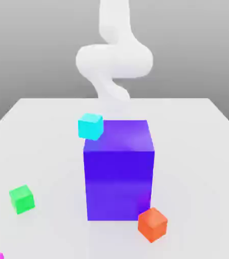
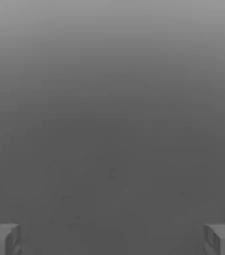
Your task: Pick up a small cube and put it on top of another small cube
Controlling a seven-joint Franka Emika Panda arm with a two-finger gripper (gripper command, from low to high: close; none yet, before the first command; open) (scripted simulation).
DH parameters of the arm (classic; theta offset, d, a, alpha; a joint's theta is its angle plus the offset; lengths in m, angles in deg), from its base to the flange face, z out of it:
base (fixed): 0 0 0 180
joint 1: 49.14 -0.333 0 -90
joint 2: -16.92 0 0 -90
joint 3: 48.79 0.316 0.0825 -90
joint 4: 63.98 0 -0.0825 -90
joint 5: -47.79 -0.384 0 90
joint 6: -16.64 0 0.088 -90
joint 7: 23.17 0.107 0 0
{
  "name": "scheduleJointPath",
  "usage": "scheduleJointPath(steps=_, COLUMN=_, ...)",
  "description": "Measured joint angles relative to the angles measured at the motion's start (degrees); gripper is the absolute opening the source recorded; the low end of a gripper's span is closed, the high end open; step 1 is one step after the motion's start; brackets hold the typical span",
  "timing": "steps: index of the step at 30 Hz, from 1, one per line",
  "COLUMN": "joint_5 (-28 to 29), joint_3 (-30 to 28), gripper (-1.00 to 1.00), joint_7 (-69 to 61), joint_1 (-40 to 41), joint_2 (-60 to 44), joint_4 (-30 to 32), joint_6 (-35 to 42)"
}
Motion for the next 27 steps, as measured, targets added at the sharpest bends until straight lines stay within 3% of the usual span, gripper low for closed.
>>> scheduleJointPath(steps=10, joint_5=8.27, joint_3=5.43, gripper=0.0, joint_7=23.99, joint_1=12.24, joint_2=-21.28, joint_4=-4.21, joint_6=-2.73)
scheduleJointPath(steps=17, joint_5=12.76, joint_3=5.03, gripper=0.0, joint_7=39.66, joint_1=17.3, joint_2=-35.8, joint_4=-7.07, joint_6=-4.76)
scheduleJointPath(steps=27, joint_5=10.45, joint_3=1.53, gripper=0.0, joint_7=56.21, joint_1=21.05, joint_2=-55.11, joint_4=-10.7, joint_6=-9.12)
